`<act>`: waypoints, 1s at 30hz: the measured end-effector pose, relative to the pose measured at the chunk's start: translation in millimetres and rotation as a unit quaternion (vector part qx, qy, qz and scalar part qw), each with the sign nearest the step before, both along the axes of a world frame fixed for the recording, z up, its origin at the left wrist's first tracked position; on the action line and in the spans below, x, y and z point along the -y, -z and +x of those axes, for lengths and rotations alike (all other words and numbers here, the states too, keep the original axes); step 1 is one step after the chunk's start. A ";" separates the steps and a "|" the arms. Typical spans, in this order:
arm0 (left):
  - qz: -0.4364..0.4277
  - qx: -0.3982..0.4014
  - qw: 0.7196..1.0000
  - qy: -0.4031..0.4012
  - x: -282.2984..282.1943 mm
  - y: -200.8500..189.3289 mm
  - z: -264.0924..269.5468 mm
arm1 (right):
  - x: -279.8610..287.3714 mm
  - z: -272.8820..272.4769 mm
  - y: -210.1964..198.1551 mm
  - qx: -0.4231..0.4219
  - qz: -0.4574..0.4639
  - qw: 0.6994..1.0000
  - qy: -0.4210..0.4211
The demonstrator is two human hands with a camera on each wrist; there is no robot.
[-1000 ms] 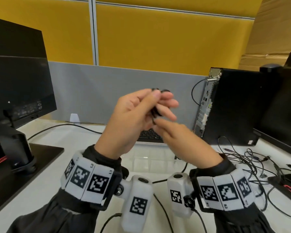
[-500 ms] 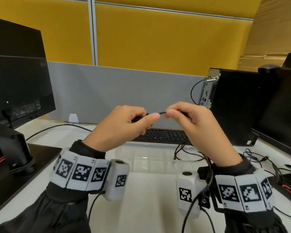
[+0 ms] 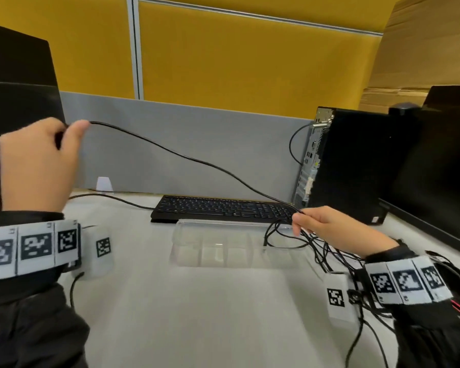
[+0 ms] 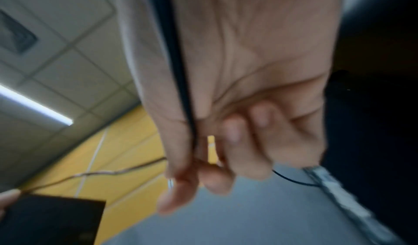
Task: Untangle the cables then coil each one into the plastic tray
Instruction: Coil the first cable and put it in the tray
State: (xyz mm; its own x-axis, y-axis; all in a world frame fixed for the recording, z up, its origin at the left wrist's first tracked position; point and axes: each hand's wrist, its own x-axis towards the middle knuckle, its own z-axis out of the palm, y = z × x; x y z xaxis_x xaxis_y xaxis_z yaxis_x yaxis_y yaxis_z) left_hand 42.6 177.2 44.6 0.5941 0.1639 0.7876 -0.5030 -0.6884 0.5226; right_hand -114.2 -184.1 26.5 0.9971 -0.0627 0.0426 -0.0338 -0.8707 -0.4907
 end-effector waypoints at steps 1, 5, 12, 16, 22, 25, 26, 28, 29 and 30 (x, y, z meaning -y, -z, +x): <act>-0.017 -0.015 1.000 -0.008 -6.6 3.5 6.4 | 2.5 -2.3 1.3 -0.024 0.010 1.000 0.004; 0.004 -0.030 0.999 -0.015 -4.0 5.9 3.4 | 25.5 -5.2 10.0 -0.092 0.024 0.995 0.025; 0.057 0.008 0.998 0.035 31.0 -9.9 -25.6 | 47.8 4.4 -4.0 -0.029 0.390 0.914 0.111; 0.071 -0.002 0.994 0.083 47.7 -11.8 -34.7 | 26.1 6.2 -16.1 0.012 0.524 0.851 0.041; 0.083 -0.002 0.991 0.105 58.0 -9.1 -35.3 | 14.1 36.6 -9.7 0.304 0.250 0.911 0.127; 0.079 -0.013 0.993 0.084 45.2 -9.9 -30.2 | 38.3 44.4 -14.3 0.321 0.126 0.911 0.226; 0.082 -0.018 0.993 0.077 40.7 -9.9 -28.4 | 49.6 46.4 -16.8 0.324 0.097 0.911 0.236; 0.093 -0.033 0.992 0.077 37.3 -8.0 -25.6 | 70.5 51.6 -26.0 0.366 0.031 0.901 0.231; 0.096 -0.038 0.991 0.081 39.1 -6.8 -25.5 | 78.1 54.8 -32.0 0.384 -0.012 0.896 0.222; 0.096 -0.039 0.991 0.084 41.8 -5.4 -25.2 | 83.0 58.3 -37.6 0.393 -0.059 0.891 0.218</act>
State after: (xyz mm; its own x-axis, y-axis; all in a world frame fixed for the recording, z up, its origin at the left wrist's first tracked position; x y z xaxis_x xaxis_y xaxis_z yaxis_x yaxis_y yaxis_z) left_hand 17.4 135.4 50.0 0.6600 -0.0902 0.7459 -0.5821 -0.6890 0.4318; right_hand -56.0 -267.1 64.1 0.5381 -0.3858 0.7494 -0.0669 -0.9058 -0.4183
